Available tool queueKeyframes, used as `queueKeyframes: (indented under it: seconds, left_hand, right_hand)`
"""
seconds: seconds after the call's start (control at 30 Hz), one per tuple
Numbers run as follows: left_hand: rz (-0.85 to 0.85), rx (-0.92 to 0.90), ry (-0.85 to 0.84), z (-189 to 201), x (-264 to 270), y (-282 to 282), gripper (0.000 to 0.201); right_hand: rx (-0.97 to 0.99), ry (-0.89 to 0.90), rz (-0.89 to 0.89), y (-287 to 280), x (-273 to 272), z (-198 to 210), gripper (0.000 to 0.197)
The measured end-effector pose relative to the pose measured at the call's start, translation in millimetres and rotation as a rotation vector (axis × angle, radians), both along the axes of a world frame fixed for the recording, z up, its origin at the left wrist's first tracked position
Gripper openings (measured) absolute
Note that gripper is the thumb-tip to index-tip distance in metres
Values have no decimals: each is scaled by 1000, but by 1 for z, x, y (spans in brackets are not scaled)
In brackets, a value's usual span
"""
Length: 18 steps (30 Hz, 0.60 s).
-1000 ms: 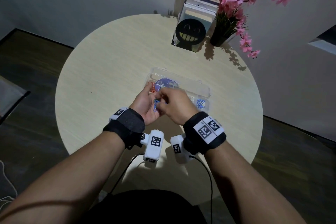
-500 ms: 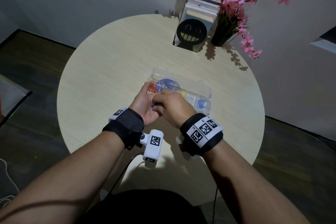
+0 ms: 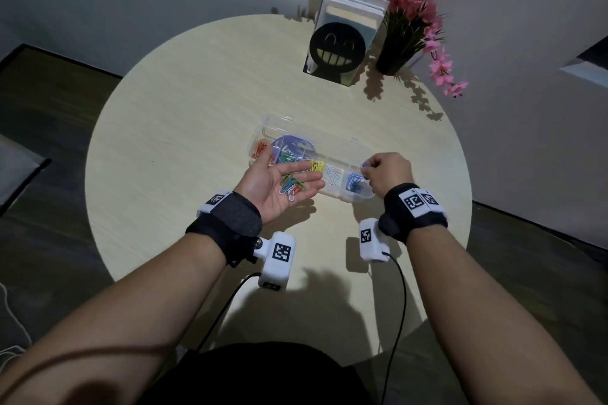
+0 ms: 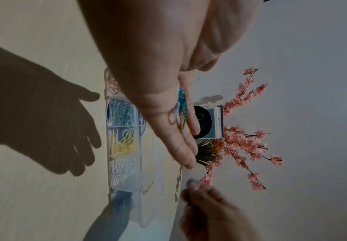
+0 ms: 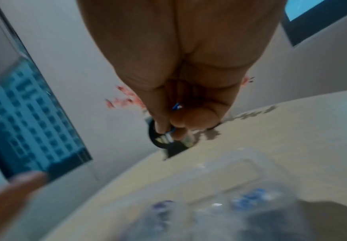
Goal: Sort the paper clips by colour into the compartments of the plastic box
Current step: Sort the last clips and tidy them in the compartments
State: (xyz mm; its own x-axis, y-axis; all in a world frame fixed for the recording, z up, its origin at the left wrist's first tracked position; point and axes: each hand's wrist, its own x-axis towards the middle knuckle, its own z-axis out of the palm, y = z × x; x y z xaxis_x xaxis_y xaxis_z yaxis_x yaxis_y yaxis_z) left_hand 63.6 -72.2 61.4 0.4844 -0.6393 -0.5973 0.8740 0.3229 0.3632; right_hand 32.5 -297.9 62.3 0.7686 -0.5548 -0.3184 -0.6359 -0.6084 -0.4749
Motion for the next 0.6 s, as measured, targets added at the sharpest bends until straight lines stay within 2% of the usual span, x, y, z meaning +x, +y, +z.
queueKeyframes:
  seconds: [0.1, 0.17, 0.27, 0.37, 0.5, 0.6]
  left_hand:
    - [26, 3, 9, -1, -1, -4, 75]
    - [40, 8, 10, -2, -2, -5, 73]
    - [58, 6, 15, -1, -2, -6, 70]
    - [81, -5, 20, 0, -2, -7, 67]
    - [86, 4, 4, 2, -2, -8, 64]
    - [83, 31, -19, 5, -3, -8, 62]
  right_hand:
    - [-50, 138, 31, -10, 0, -15, 14]
    - [5, 158, 2, -14, 1, -22, 22]
    - [18, 106, -26, -20, 1, -19, 30]
    - [-7, -43, 12, -13, -3, 0, 18]
    - [90, -195, 268, 34, -18, 30, 10]
    - [206, -145, 501, 75, -26, 40, 11]
